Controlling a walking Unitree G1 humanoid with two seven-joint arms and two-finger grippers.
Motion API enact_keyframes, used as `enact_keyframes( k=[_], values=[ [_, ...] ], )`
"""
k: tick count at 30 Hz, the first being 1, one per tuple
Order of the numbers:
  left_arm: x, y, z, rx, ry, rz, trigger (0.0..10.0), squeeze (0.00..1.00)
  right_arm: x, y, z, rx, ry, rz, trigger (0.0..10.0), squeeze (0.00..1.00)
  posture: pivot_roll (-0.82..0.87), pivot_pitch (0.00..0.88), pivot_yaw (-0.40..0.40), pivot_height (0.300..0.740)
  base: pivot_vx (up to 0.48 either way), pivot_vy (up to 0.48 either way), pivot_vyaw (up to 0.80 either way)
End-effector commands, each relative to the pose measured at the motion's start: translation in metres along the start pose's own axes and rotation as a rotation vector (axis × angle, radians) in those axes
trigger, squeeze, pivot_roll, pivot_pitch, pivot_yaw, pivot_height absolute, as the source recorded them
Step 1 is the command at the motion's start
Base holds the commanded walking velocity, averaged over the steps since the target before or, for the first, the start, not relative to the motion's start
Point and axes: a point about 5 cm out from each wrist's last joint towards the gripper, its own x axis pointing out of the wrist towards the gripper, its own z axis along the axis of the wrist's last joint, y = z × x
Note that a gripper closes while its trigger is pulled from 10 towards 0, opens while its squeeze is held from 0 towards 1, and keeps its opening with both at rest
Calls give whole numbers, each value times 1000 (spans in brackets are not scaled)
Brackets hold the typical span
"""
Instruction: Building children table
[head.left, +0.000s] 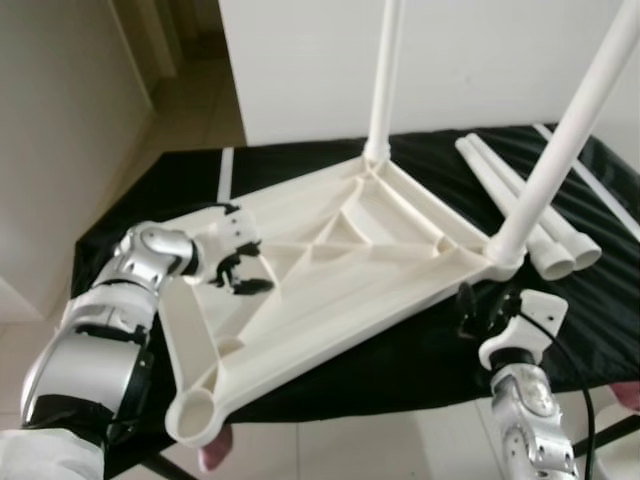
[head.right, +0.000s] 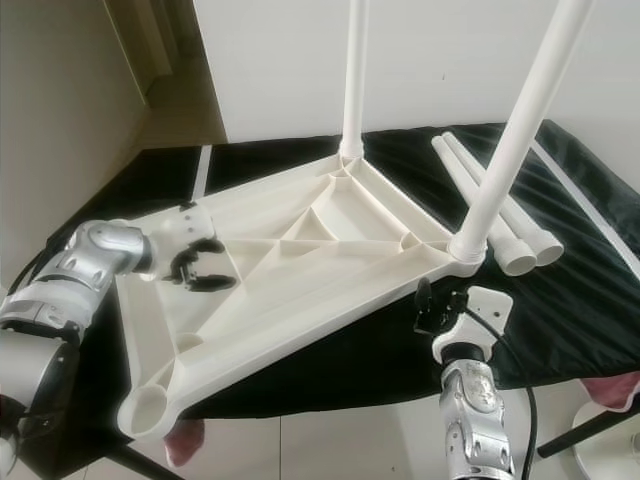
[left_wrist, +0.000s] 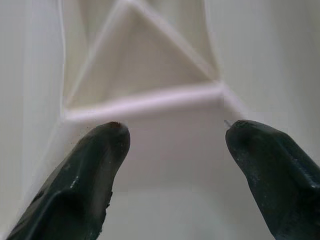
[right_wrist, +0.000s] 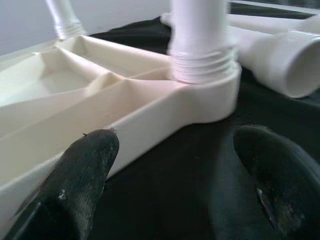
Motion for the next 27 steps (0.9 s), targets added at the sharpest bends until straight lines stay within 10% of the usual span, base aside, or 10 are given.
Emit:
enact_keyframes(
  k=[1,12,27],
  values=[
    [-9,24,-12,10,61,580,10000,0,0,-2,-2,-8,19,-10,10000,0,-14,0,55,740,0,0,0],
    [13,2,-20,112,109,445,10000,0,15,0,2,-25,28,-2,10000,0,-13,0,49,740,0,0,0],
    [46,-43,17,219,-149,76,10000,0,55,24,-24,-47,273,128,10000,0,5,0,43,740,0,0,0]
  ],
)
